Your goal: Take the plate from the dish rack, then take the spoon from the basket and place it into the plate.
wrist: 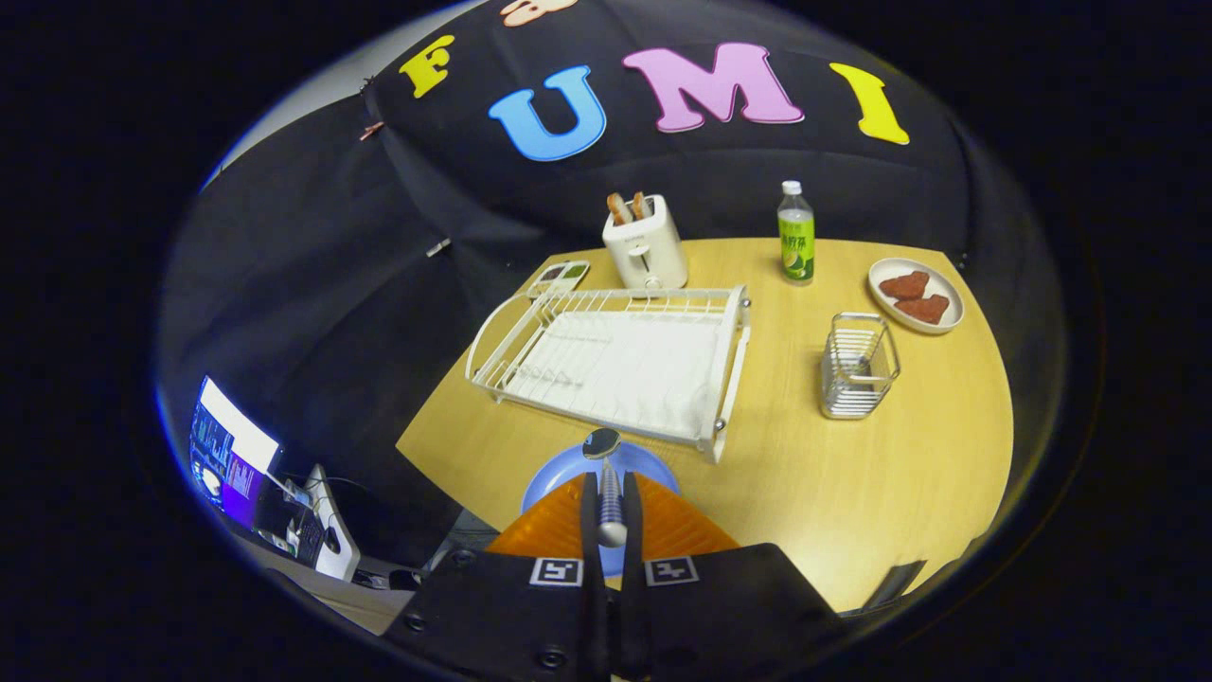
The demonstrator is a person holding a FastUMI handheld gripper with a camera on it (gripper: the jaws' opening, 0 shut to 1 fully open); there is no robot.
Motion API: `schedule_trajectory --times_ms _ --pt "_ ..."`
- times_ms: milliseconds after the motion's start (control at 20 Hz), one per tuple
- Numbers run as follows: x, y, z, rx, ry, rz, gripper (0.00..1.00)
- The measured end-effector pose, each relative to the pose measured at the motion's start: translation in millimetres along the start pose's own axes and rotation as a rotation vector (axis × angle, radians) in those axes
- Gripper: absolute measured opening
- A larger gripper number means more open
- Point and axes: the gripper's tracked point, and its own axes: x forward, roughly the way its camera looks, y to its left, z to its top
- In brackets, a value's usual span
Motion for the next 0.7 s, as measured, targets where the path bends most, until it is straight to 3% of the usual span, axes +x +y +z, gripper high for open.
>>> schedule_trajectory --times_ms 350,700 --pt "73 12 -53 -0.013 0.051 0.001 0.09" --pt "91 11 -77 0.001 0.087 0.028 0.11"
